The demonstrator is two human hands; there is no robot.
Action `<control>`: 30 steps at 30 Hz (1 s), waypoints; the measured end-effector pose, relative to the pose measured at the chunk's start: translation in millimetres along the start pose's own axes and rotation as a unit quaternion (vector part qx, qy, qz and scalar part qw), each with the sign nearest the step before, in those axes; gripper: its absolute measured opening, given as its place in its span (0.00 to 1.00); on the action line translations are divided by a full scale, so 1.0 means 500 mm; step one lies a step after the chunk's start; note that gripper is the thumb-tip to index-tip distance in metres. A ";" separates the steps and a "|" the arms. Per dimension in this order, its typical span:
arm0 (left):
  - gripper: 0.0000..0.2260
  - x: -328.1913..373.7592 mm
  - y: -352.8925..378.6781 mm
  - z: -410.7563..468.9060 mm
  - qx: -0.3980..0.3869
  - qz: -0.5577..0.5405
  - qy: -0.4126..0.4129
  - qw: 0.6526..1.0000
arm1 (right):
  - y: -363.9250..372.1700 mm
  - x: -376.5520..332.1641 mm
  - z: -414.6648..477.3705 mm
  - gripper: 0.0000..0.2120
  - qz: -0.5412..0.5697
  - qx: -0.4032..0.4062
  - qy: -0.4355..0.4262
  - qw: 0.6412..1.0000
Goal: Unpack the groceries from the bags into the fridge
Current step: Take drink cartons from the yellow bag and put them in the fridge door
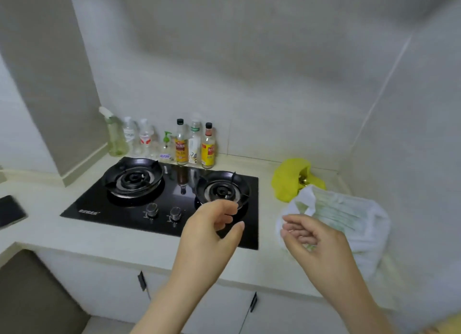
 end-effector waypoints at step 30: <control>0.09 0.047 0.511 0.389 -0.118 -0.007 0.003 0.993 | -0.285 0.388 0.393 0.15 -0.036 0.057 0.080 0.995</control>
Point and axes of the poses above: each hand's wrist, its own z-axis towards the middle knuckle, its own y-axis out of the palm, x = y × z, the point moved 10 cm from there along z, towards the middle knuckle, and after that the axes turned 9 degrees about z, right-handed, at the moved point
